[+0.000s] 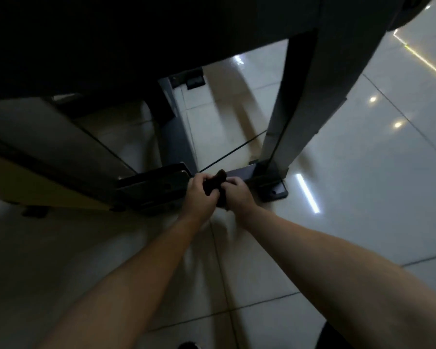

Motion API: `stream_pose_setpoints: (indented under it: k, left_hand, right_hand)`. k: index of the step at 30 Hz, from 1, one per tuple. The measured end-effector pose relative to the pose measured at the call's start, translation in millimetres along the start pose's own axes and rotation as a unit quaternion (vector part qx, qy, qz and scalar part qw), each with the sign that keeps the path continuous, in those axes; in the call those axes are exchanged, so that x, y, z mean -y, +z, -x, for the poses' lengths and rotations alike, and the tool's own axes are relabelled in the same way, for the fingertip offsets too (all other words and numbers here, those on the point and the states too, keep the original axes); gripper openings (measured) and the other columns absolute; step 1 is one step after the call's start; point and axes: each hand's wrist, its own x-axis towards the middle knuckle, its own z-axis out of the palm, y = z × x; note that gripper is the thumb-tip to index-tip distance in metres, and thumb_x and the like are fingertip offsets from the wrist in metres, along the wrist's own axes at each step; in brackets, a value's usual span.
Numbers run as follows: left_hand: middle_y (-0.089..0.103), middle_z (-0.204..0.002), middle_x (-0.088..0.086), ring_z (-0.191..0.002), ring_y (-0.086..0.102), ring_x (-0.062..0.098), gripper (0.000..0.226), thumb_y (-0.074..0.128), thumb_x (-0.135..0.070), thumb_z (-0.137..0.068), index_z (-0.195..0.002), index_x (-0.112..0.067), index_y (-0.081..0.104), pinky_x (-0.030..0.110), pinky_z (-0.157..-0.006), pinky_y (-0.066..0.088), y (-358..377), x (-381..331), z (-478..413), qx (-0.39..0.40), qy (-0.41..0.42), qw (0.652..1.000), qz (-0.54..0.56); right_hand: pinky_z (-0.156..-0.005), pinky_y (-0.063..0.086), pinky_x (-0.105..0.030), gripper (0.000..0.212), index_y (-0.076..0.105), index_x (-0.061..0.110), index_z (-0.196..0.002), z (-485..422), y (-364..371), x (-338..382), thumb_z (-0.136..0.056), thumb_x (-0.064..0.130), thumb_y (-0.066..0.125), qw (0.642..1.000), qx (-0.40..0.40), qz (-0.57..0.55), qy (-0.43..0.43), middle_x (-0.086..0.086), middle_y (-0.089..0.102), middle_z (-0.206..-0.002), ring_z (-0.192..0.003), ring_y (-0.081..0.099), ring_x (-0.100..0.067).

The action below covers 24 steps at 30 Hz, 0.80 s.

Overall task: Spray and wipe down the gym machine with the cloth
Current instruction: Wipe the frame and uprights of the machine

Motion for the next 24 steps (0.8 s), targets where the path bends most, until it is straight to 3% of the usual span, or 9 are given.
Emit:
stream_pose_setpoints:
  k: [2, 5, 7, 9, 12, 14, 16, 20, 24]
  left_hand:
    - [0.056, -0.111, 0.014, -0.101, 0.06, 0.031, 0.029, 0.061, 0.003, -0.087, -0.111, -0.013, 0.054, 0.028, -0.08, 0.05, -17, 12, 8, -0.005, -0.04, 0.999, 0.007]
    - [0.053, -0.112, 0.014, -0.105, 0.058, 0.033, 0.031, 0.053, 0.005, -0.094, -0.116, -0.016, 0.046, 0.052, -0.097, 0.053, -43, 31, 19, -0.039, -0.186, 0.972, 0.139]
    - [0.057, -0.119, 0.02, -0.106, 0.06, 0.035, 0.028, 0.049, 0.005, -0.096, -0.121, -0.008, 0.049, 0.056, -0.098, 0.053, -60, 48, 22, -0.108, -0.266, 0.913, 0.289]
    - [0.059, -0.127, 0.022, -0.11, 0.062, 0.037, 0.038, 0.049, 0.002, -0.095, -0.133, -0.004, 0.05, 0.054, -0.098, 0.053, -74, 67, 20, -0.21, -0.309, 0.841, 0.392]
    - [0.041, -0.135, 0.013, -0.115, 0.05, 0.033, 0.049, 0.044, 0.0, -0.101, -0.148, -0.01, 0.034, 0.047, -0.096, 0.054, -95, 79, 15, -0.328, -0.328, 0.707, 0.533]
    - [0.036, -0.147, 0.013, -0.125, 0.047, 0.034, 0.05, 0.045, -0.006, -0.104, -0.152, -0.016, 0.032, 0.041, -0.098, 0.053, -107, 81, 8, -0.335, -0.32, 0.662, 0.589]
    - [0.037, -0.152, 0.014, -0.132, 0.045, 0.033, 0.048, 0.048, -0.011, -0.105, -0.151, -0.017, 0.034, 0.037, -0.099, 0.051, -110, 79, -5, -0.305, -0.309, 0.659, 0.614]
    - [0.049, -0.138, 0.012, -0.121, 0.056, 0.031, 0.049, 0.054, -0.018, -0.104, -0.148, -0.018, 0.033, 0.037, -0.091, 0.053, -91, 66, -26, -0.276, -0.305, 0.691, 0.595]
    - [0.048, -0.139, 0.017, -0.118, 0.057, 0.035, 0.067, 0.055, -0.024, -0.102, -0.156, -0.016, 0.016, 0.047, -0.103, 0.05, -74, 67, -24, -0.246, -0.318, 0.793, 0.457]
  right_hand:
    - [-0.043, 0.045, -0.017, 0.019, 0.059, 0.008, -0.109, 17, 15, -2, -0.093, 0.0, 0.052, 0.999, 0.022, 0.027, -0.01, -0.014, 0.06, -0.092, -0.071, 0.059, -0.019]
    - [-0.053, 0.05, -0.015, 0.027, 0.061, 0.009, -0.114, 32, 34, -4, -0.093, -0.003, 0.051, 0.99, 0.094, 0.101, -0.035, -0.014, 0.064, -0.102, -0.08, 0.064, -0.018]
    - [-0.068, 0.056, -0.02, 0.037, 0.06, 0.013, -0.126, 37, 53, -2, -0.093, -0.001, 0.052, 0.976, 0.125, 0.166, -0.056, -0.012, 0.065, -0.116, -0.094, 0.067, -0.018]
    - [-0.091, 0.057, -0.034, 0.047, 0.057, 0.016, -0.135, 36, 72, 1, -0.091, -0.001, 0.055, 0.953, 0.095, 0.263, -0.118, -0.009, 0.062, -0.127, -0.11, 0.063, -0.02]
    - [-0.117, 0.036, -0.043, 0.059, 0.046, 0.013, -0.147, 32, 94, 15, -0.09, -0.001, 0.057, 0.889, 0.042, 0.393, -0.234, -0.01, 0.048, -0.145, -0.136, 0.042, -0.025]
    - [-0.124, 0.021, -0.044, 0.069, 0.031, 0.013, -0.155, 25, 105, 25, -0.092, 0.001, 0.056, 0.85, 0.061, 0.454, -0.258, -0.009, 0.029, -0.161, -0.15, 0.021, -0.027]
    - [-0.125, 0.013, -0.043, 0.073, 0.021, 0.012, -0.159, 13, 114, 33, -0.094, 0.002, 0.054, 0.817, 0.085, 0.513, -0.249, -0.007, 0.015, -0.166, -0.154, 0.008, -0.027]
    - [-0.124, 0.02, -0.037, 0.067, 0.021, 0.005, -0.157, -1, 119, 33, -0.097, 0.001, 0.05, 0.777, 0.102, 0.576, -0.232, -0.01, 0.014, -0.166, -0.152, 0.017, -0.027]
    - [-0.123, 0.024, -0.038, 0.068, 0.021, 0.009, -0.158, -3, 116, 23, -0.098, 0.0, 0.051, 0.77, 0.085, 0.581, -0.251, -0.006, 0.013, -0.167, -0.152, 0.019, -0.024]
